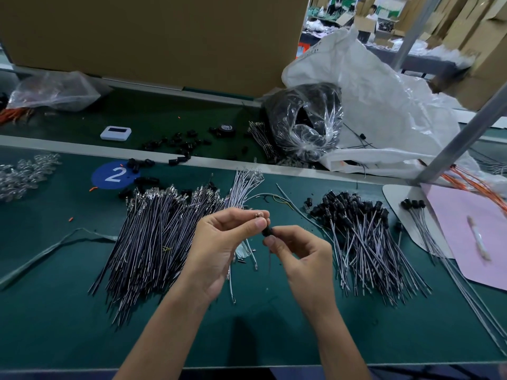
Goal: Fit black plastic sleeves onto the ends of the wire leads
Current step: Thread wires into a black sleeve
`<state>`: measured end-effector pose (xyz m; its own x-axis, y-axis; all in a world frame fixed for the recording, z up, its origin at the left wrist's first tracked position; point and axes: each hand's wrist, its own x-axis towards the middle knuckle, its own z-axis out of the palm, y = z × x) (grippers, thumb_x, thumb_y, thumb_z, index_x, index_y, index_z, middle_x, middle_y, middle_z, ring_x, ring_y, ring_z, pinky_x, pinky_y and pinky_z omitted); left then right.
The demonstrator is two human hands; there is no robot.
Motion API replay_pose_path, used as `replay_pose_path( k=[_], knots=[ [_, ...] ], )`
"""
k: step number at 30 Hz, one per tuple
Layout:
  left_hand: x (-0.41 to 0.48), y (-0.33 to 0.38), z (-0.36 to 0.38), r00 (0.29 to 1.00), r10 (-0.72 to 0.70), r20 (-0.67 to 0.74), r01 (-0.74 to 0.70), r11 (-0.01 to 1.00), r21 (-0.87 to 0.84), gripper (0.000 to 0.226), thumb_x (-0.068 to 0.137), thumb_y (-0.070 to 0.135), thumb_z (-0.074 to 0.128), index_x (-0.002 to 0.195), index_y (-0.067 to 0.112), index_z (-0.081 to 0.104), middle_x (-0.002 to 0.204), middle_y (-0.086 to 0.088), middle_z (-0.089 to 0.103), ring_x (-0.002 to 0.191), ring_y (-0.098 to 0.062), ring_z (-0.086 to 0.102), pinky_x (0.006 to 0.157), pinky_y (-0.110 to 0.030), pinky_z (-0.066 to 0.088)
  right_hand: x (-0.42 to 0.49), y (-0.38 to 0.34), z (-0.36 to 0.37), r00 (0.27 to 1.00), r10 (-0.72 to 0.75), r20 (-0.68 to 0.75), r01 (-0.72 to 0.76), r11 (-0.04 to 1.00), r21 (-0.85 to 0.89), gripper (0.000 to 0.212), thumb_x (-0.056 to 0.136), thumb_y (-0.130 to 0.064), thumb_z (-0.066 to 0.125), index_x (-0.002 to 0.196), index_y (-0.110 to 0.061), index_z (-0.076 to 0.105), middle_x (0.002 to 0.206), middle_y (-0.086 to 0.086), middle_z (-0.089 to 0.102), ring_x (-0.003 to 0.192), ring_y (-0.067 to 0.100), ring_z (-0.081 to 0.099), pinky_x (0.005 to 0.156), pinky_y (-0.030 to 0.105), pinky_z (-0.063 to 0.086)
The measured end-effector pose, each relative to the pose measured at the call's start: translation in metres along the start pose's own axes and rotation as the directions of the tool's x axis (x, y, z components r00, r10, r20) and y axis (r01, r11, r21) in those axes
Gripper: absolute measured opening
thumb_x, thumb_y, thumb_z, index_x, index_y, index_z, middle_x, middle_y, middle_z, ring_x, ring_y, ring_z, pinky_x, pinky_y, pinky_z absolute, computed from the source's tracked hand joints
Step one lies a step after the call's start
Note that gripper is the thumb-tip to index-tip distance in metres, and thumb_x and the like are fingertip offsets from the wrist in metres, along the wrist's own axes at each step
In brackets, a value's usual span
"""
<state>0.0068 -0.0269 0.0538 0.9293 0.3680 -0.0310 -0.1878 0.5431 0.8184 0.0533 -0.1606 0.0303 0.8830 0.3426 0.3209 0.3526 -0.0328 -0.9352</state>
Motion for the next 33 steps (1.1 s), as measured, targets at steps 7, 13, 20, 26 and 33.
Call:
replay_pose_path(
  k=[7, 13, 20, 26, 33],
  knots=[
    [0.001, -0.001, 0.0, 0.999, 0.027, -0.017, -0.027, 1.0, 0.006, 0.023, 0.044, 0.017, 0.082, 0.065, 0.011, 0.078, 0.083, -0.01, 0.076, 0.077, -0.018, 0.073, 0.074, -0.021, 0.056, 0.003, -0.002, -0.001, 1.0, -0.013, -0.012, 0.013, 1.0, -0.011, 0.02, 0.077, -0.007, 0.079, 0.078, -0.027, 0.077, 0.075, -0.005, 0.075, 0.072, 0.012, 0.071, 0.071, 0.023, 0.054],
    [0.0, -0.003, 0.004, 0.999, 0.032, -0.03, -0.032, 0.999, -0.007, 0.023, 0.044, 0.017, 0.081, 0.064, 0.01, 0.077, 0.081, -0.009, 0.076, 0.075, -0.016, 0.072, 0.073, -0.02, 0.056, 0.003, -0.003, -0.002, 0.998, -0.042, -0.042, 0.04, 0.999, -0.037, 0.026, 0.075, -0.005, 0.08, 0.075, -0.031, 0.076, 0.071, -0.008, 0.074, 0.067, 0.009, 0.069, 0.067, 0.021, 0.052],
    [-0.001, 0.0, 0.001, 0.995, 0.092, 0.043, -0.094, 0.995, 0.045, 0.008, 0.056, 0.017, 0.079, 0.061, 0.018, 0.072, 0.085, -0.009, 0.075, 0.079, -0.018, 0.071, 0.077, -0.023, 0.054, 0.001, -0.004, -0.001, 1.0, 0.028, -0.006, -0.028, 0.996, 0.082, 0.013, 0.08, -0.007, 0.077, 0.082, -0.02, 0.077, 0.079, 0.0, 0.075, 0.075, 0.014, 0.07, 0.073, 0.024, 0.055],
    [-0.002, -0.001, -0.002, 0.991, 0.093, 0.095, -0.1, 0.992, 0.079, 0.016, 0.064, 0.005, 0.077, 0.06, 0.019, 0.07, 0.089, -0.013, 0.074, 0.082, -0.021, 0.071, 0.076, -0.025, 0.055, -0.001, -0.005, 0.001, 0.995, 0.089, 0.041, -0.096, 0.969, 0.227, 0.012, 0.083, 0.001, 0.07, 0.087, -0.009, 0.075, 0.083, 0.006, 0.076, 0.081, 0.015, 0.072, 0.073, 0.018, 0.053],
    [0.003, -0.007, -0.008, 0.996, 0.052, 0.068, -0.059, 0.993, 0.107, 0.03, 0.062, 0.011, 0.085, 0.091, 0.018, 0.078, 0.098, -0.014, 0.075, 0.089, -0.02, 0.072, 0.076, -0.024, 0.055, 0.013, -0.005, 0.01, 0.998, 0.06, 0.032, -0.064, 0.988, 0.141, 0.017, 0.085, 0.003, 0.069, 0.081, -0.012, 0.076, 0.075, 0.006, 0.075, 0.072, 0.018, 0.072, 0.071, 0.025, 0.056]
  ],
)
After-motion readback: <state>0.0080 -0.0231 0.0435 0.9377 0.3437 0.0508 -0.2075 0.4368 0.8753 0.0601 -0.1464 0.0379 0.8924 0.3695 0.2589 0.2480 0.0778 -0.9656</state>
